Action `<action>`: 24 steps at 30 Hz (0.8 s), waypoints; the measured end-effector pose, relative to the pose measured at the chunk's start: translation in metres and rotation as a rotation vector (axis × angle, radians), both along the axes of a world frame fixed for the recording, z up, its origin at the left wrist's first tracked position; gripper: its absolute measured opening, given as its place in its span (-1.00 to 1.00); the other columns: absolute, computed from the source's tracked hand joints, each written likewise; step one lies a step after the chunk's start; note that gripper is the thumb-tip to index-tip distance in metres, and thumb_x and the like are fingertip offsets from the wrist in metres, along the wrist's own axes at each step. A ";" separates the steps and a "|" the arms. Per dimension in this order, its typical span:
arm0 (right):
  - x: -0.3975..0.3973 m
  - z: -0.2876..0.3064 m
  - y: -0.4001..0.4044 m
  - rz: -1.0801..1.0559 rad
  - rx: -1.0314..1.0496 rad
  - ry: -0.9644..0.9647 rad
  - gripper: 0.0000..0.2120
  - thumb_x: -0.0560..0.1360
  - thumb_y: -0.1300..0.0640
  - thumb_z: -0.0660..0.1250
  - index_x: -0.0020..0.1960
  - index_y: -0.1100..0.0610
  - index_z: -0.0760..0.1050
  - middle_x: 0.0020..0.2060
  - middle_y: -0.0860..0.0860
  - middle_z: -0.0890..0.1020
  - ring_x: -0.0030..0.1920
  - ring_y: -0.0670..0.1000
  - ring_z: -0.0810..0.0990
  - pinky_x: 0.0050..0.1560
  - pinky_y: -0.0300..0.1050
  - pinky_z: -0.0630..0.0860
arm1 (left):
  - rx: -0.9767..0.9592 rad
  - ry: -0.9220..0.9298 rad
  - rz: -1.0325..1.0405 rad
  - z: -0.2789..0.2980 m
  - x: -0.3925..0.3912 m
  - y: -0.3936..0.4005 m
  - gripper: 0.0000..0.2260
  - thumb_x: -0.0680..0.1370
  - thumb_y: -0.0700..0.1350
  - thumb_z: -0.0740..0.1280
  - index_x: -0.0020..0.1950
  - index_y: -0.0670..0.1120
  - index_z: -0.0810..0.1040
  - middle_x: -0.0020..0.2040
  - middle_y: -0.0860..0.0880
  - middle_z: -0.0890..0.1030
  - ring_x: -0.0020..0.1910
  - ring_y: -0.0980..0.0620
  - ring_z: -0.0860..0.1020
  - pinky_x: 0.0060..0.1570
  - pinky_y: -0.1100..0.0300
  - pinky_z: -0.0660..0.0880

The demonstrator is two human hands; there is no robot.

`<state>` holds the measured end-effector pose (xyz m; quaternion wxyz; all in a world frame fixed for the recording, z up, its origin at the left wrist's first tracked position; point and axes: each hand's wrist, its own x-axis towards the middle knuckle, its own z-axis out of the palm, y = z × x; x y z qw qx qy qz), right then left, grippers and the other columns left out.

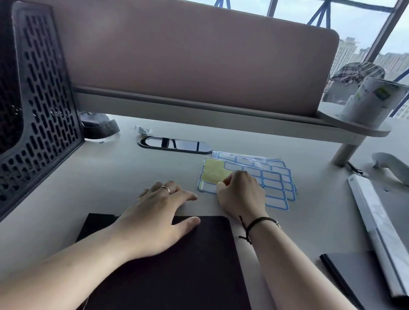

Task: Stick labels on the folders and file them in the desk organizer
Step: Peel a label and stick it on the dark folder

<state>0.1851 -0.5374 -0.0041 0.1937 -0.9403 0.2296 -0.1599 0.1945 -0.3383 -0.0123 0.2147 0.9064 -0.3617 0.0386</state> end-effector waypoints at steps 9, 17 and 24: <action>0.005 -0.003 -0.003 0.015 -0.031 0.046 -0.81 0.42 0.13 0.25 -0.36 0.10 0.36 -0.41 -0.02 0.43 -0.42 0.04 0.36 -0.38 -0.13 0.26 | -0.005 0.013 -0.002 0.000 0.000 0.001 -0.52 0.53 0.32 0.20 0.41 0.21 0.39 0.22 0.24 0.40 0.28 0.17 0.31 0.35 0.20 0.26; 0.007 0.000 -0.002 0.001 0.059 0.093 -0.82 0.43 0.14 0.20 -0.35 0.08 0.31 -0.38 -0.02 0.41 -0.37 0.09 0.36 -0.30 -0.11 0.29 | -0.011 0.024 -0.002 0.001 -0.001 0.000 -0.53 0.54 0.32 0.19 0.42 0.22 0.38 0.24 0.25 0.39 0.29 0.19 0.30 0.38 0.19 0.26; 0.006 0.015 -0.007 0.017 0.467 0.047 -0.78 0.44 0.18 0.17 -0.35 0.05 0.23 -0.38 -0.01 0.31 -0.39 0.03 0.24 -0.44 -0.21 0.21 | -0.013 0.022 -0.010 0.002 -0.001 0.002 -0.54 0.55 0.31 0.19 0.42 0.22 0.37 0.21 0.25 0.40 0.25 0.19 0.33 0.34 0.19 0.29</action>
